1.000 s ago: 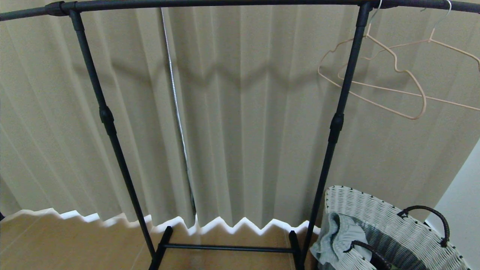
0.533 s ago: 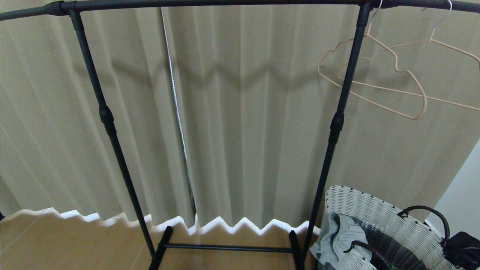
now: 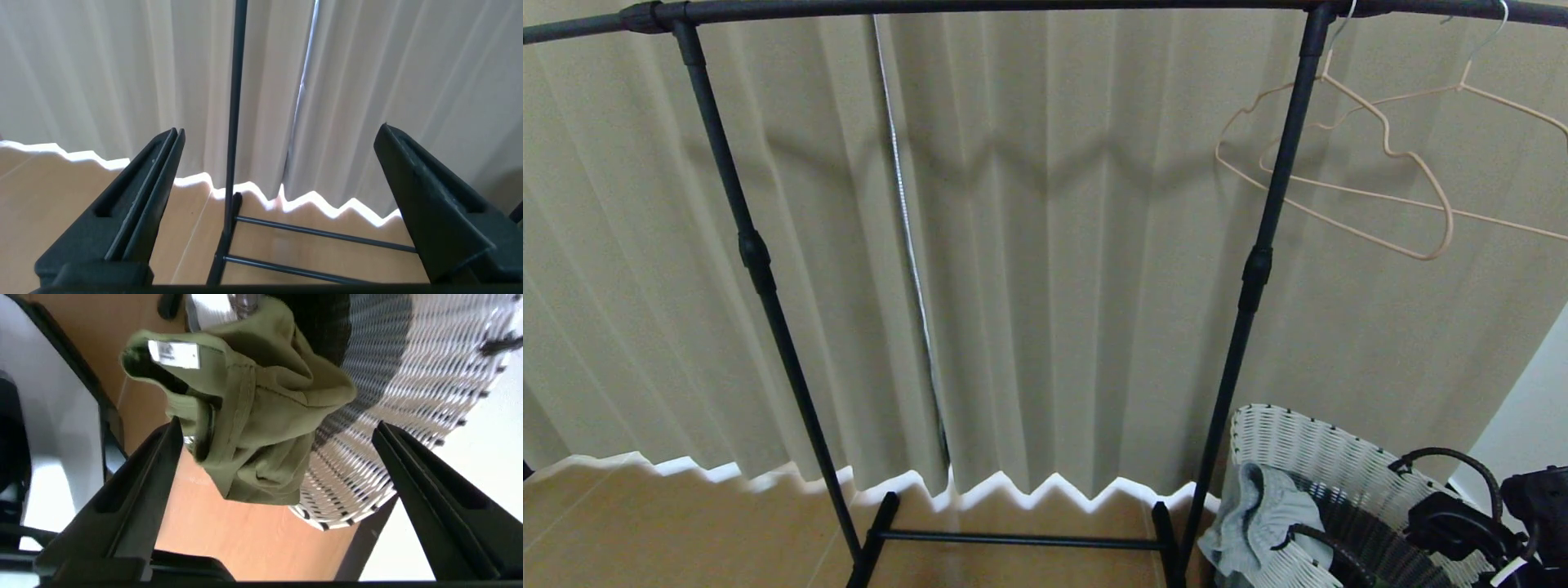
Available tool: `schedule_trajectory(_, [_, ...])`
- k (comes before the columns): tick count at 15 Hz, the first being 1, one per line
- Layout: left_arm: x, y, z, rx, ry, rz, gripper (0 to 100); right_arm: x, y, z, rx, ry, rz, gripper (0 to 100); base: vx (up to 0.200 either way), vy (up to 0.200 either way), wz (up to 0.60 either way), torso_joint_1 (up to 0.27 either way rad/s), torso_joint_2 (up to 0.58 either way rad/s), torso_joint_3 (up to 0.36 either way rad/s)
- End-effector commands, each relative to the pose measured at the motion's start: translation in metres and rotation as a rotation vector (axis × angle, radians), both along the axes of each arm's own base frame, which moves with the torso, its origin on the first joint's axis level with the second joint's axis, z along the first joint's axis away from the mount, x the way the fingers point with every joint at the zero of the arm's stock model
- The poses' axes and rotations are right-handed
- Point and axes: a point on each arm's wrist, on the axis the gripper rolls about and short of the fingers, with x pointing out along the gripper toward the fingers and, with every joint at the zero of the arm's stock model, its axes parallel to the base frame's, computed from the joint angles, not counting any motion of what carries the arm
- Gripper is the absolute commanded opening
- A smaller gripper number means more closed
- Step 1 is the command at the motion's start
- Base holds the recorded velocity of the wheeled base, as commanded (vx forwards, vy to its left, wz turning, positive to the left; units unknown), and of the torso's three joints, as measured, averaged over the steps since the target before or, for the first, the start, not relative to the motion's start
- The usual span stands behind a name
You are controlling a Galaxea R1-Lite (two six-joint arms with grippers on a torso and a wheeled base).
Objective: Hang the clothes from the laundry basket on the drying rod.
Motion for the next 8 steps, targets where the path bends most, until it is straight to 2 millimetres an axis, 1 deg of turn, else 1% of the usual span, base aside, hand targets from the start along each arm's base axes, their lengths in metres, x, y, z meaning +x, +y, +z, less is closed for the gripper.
schedule_trajectory(1, [0.0000,0.0000,0.0000,-0.001,0.000,0.000,100,0.0049,-0.0003,-0.0101,-0.003,0.062,-0.002,100,0.000,0.000,0.00,0.000,0.00,0.000])
schedule_trajectory(5, [0.0000,0.0000,0.0000,-0.001,0.000,0.002,100,0.0136,-0.0010,-0.0164,-0.034,0.048,-0.015,100,0.000,0.000,0.00,0.000,0.00,0.000])
schedule_trajectory(8, [0.0000,0.0000,0.0000,-0.001,0.000,0.000,100,0.0147,-0.0013,-0.0159,-0.035,0.039,-0.017,100,0.000,0.000,0.00,0.000,0.00,0.000])
